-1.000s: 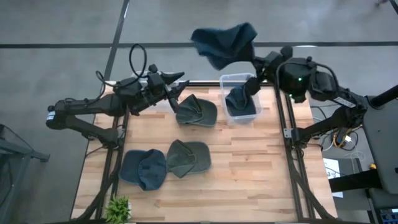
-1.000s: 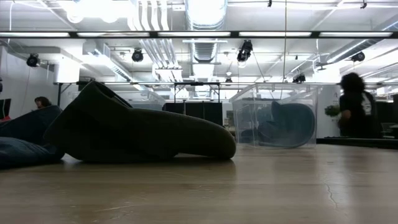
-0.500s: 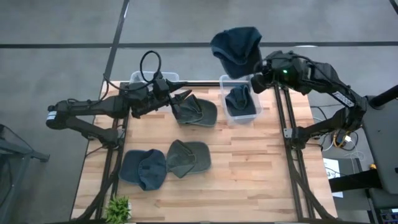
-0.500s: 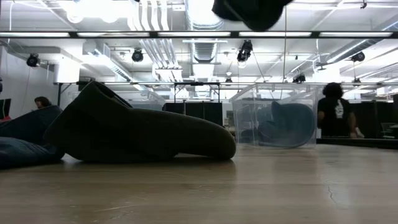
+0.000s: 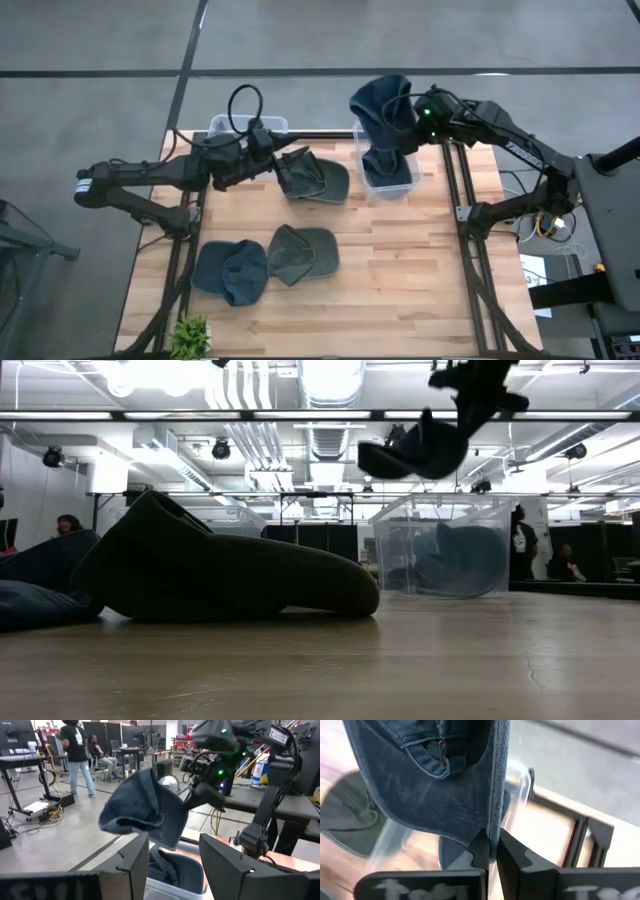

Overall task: Pick & Place hat
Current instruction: Put the bottom blue cap into the right transparent bin, then put the blue cap into the right transparent bin

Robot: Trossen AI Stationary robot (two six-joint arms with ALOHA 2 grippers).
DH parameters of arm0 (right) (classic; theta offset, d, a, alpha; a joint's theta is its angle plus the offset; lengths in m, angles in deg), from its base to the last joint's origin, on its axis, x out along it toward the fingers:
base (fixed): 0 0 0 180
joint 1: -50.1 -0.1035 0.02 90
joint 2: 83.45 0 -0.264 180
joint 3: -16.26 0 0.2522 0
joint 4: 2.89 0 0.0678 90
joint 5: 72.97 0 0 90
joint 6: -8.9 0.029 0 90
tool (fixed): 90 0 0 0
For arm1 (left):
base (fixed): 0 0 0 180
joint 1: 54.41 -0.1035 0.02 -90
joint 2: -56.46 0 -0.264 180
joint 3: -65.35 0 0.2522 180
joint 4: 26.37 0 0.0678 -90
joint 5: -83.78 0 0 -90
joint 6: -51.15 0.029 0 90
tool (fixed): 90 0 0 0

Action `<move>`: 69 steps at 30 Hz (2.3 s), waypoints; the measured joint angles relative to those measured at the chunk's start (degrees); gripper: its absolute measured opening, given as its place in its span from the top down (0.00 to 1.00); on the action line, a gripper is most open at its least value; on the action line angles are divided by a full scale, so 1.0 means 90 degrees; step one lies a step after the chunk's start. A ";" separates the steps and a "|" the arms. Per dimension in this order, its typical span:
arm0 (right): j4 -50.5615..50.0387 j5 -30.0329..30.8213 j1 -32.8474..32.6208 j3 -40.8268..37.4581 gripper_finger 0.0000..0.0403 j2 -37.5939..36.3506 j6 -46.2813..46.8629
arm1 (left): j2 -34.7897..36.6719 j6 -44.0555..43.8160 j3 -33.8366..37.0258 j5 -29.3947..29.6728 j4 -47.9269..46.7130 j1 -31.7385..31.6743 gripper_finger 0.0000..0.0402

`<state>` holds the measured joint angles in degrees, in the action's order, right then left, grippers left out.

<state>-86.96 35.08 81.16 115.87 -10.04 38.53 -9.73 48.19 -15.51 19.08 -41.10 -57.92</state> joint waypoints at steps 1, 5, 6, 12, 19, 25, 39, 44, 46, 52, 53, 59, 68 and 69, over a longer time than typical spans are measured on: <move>0.0045 -0.0112 0.0078 -0.0132 0.97 0.0011 0.0008 | 0.0000 -0.0021 0.0009 -0.0002 -0.0030 0.0000 0.58; 0.0145 -0.0498 0.0290 -0.0566 0.97 0.0113 0.0144 | 0.0000 -0.0060 0.0043 -0.0018 -0.0018 0.0000 0.58; 0.0223 -0.0563 0.0310 -0.0667 0.97 0.0160 0.0146 | 0.0000 -0.0063 0.0047 -0.0019 -0.0022 0.0000 0.58; 0.0595 -0.0870 0.0330 -0.1137 0.97 0.0480 0.0147 | 0.0000 -0.0063 0.0070 -0.0024 -0.0014 0.0000 0.58; 0.0644 -0.1026 0.0336 -0.1263 0.97 0.1006 0.0170 | -0.0002 -0.0109 0.0079 -0.0024 -0.0006 0.0000 0.58; 0.0309 -0.1324 0.0328 -0.1249 0.97 0.1487 0.0243 | -0.0002 -0.0163 0.0079 -0.0024 -0.0003 0.0000 0.58; 0.0195 -0.1169 0.0328 -0.1246 0.92 0.1530 -0.0307 | -0.0002 -0.0175 0.0079 -0.0022 0.0000 0.0002 0.58; 0.0214 -0.1173 0.0317 -0.1242 0.75 0.1211 -0.0527 | -0.0002 -0.0175 0.0079 -0.0022 0.0000 0.0002 0.58; 0.0216 -0.1181 0.0316 -0.1242 0.68 0.1030 -0.0533 | -0.0002 -0.0175 0.0079 -0.0021 -0.0002 0.0002 0.58; 0.0277 -0.1222 0.0223 -0.1242 0.50 0.0303 -0.0541 | -0.0002 -0.0181 0.0079 -0.0019 -0.0227 0.0002 0.58; 0.0354 -0.1226 0.0184 -0.1242 0.49 0.0153 -0.0619 | -0.0002 -0.0180 0.0079 -0.0022 -0.0368 0.0002 0.58; 0.1387 -0.1229 -0.0270 -0.1242 0.46 -0.0717 -0.1328 | -0.0002 -0.0457 0.0079 -0.0424 -0.1407 0.0006 0.58; 0.2514 -0.1323 -0.1488 -0.1269 0.46 -0.1240 -0.2095 | 0.0000 -0.0903 0.0037 -0.1152 -0.3102 0.0068 0.58; 0.2607 -0.1319 -0.1615 -0.1278 0.46 -0.1220 -0.2105 | -0.0002 -0.0997 0.0026 -0.1330 -0.3349 0.0070 0.58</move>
<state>-63.49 23.20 66.63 104.38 -21.03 19.58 -9.74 39.22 -15.28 7.11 -71.24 -57.29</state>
